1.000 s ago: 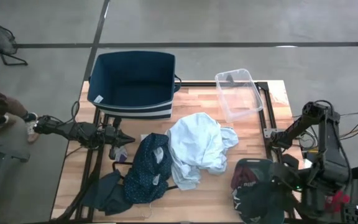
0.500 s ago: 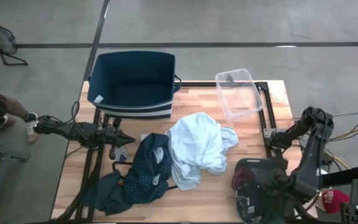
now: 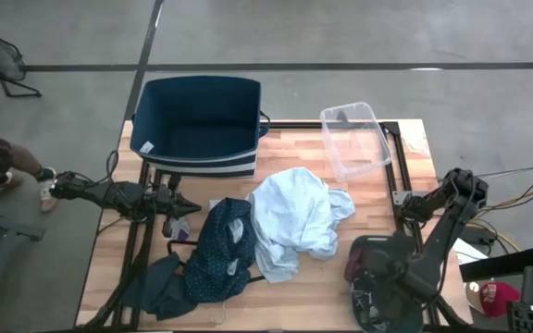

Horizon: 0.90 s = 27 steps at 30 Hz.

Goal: Pick & Place Cloths
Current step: Put the blue boxer into the green bin, then put the blue shirt into the laundry organizer

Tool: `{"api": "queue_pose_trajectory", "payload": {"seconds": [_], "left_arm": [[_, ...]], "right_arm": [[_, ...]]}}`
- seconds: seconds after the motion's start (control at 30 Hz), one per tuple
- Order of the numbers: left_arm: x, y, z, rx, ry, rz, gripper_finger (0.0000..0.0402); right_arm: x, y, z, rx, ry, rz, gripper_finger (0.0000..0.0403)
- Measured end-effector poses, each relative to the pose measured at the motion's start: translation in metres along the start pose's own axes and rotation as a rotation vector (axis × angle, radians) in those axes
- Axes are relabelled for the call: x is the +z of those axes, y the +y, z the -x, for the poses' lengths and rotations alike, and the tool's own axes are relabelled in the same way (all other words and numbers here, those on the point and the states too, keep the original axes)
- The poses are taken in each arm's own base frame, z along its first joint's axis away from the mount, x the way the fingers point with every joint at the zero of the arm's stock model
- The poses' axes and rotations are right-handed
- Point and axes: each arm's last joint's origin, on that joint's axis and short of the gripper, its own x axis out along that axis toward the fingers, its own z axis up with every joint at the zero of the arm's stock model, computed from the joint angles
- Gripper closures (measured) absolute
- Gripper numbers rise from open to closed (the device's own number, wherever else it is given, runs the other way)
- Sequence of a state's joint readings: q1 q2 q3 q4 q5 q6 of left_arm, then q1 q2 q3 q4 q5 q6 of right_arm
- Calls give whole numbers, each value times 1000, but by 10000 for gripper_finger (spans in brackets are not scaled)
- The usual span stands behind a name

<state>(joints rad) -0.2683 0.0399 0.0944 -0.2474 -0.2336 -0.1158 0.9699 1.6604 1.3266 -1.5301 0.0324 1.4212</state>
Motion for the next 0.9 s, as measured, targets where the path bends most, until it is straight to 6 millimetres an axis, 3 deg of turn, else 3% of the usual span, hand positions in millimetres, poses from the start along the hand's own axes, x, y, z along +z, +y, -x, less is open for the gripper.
{"api": "queue_pose_trajectory", "payload": {"seconds": [0.33, 0.47, 0.73, 0.9], "left_arm": [[0, 0, 0, 0, 0, 0, 383], [0, 0, 0, 0, 0, 0, 383], [0, 0, 0, 0, 0, 0, 383], [0, 0, 0, 0, 0, 0, 383]], "right_arm": [[9, -4, 29, 57, -135, -13, 235], [13, -3, 43, 92, -288, 38, 207], [34, 7, 59, 149, -595, 139, 187], [49, 20, 64, 136, -838, 240, 200]]}}
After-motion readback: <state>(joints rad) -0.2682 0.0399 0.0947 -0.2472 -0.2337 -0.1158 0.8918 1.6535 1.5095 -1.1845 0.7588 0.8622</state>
